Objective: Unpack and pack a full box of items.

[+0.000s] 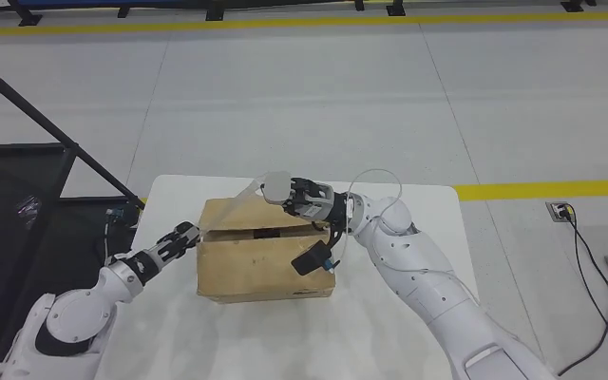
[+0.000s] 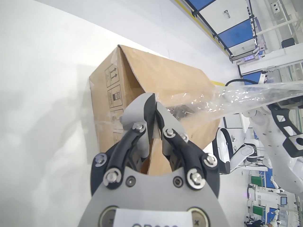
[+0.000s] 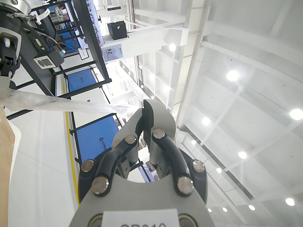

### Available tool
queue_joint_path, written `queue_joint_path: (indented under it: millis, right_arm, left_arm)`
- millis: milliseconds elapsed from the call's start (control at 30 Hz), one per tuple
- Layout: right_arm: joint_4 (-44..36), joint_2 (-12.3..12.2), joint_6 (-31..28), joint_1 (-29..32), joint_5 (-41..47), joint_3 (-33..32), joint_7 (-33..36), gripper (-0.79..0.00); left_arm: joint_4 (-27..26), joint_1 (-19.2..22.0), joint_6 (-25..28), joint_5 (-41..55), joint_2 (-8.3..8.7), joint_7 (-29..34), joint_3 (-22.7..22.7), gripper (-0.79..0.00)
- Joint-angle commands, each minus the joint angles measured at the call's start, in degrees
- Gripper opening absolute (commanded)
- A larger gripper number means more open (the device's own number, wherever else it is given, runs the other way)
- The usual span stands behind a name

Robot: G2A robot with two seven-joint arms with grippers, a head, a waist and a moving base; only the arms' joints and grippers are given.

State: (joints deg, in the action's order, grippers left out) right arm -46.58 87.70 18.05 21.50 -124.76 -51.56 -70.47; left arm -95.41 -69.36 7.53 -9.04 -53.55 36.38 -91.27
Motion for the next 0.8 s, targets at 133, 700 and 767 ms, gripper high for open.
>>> queue_joint_path:
  millis: [133,700,767]
  right_arm:
    - [0.0,0.0,-0.6,-0.1,0.0,0.0,0.2,-0.785]
    - [-2.0,0.0,-0.6,0.0,0.3,0.0,-1.6,-0.785]
    - [-2.6,0.0,-0.5,0.1,-0.3,0.1,-1.4,-0.785]
  left_arm:
    - [-1.4,-1.9,0.2,1.7,0.02,-1.0,-1.8,-0.785]
    - [-3.2,-3.8,-1.3,3.6,0.05,0.6,-3.1,-0.477]
    - [-3.1,-4.0,-1.2,5.3,0.08,1.8,-3.6,-0.443]
